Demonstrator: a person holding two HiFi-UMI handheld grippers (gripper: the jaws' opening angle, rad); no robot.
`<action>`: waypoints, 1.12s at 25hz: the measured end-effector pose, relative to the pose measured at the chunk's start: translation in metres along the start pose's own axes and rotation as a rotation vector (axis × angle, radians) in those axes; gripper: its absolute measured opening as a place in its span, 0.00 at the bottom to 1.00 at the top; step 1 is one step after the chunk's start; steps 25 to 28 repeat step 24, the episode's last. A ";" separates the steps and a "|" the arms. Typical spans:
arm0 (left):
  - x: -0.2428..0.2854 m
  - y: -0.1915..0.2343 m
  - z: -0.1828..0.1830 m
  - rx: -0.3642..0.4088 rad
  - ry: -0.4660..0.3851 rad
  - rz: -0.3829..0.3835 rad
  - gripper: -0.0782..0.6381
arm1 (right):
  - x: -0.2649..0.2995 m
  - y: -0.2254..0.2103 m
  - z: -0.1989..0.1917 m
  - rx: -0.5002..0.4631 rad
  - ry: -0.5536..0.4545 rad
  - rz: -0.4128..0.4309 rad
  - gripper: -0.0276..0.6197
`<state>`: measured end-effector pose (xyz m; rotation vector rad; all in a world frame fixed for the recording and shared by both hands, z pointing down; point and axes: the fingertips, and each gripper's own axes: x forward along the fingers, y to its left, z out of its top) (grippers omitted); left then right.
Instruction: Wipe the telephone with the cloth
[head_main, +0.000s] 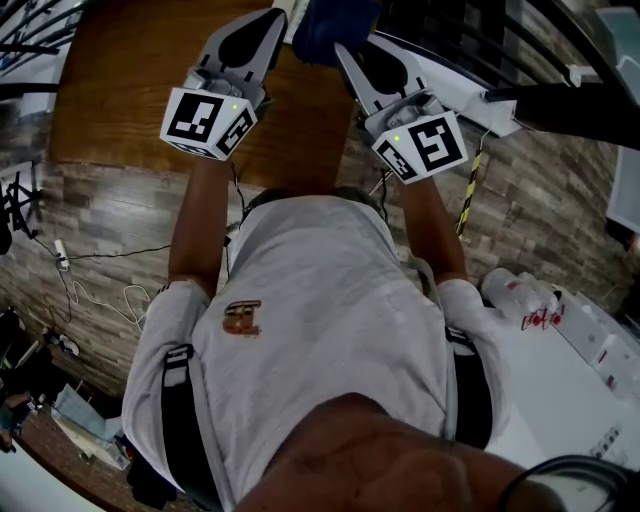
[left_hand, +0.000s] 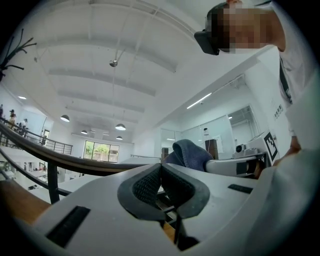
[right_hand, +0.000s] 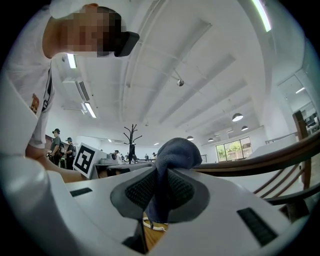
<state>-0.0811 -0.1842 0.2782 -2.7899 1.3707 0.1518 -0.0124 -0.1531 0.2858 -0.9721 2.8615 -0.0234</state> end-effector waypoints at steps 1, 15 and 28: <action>-0.001 -0.001 0.001 0.001 -0.002 0.002 0.14 | -0.001 0.001 0.000 -0.003 -0.001 0.003 0.15; -0.008 -0.006 0.002 0.026 -0.002 0.009 0.13 | -0.005 0.009 0.000 -0.037 0.006 0.011 0.15; -0.011 -0.004 0.001 0.027 0.002 0.018 0.14 | -0.005 0.010 -0.003 -0.028 0.002 0.008 0.15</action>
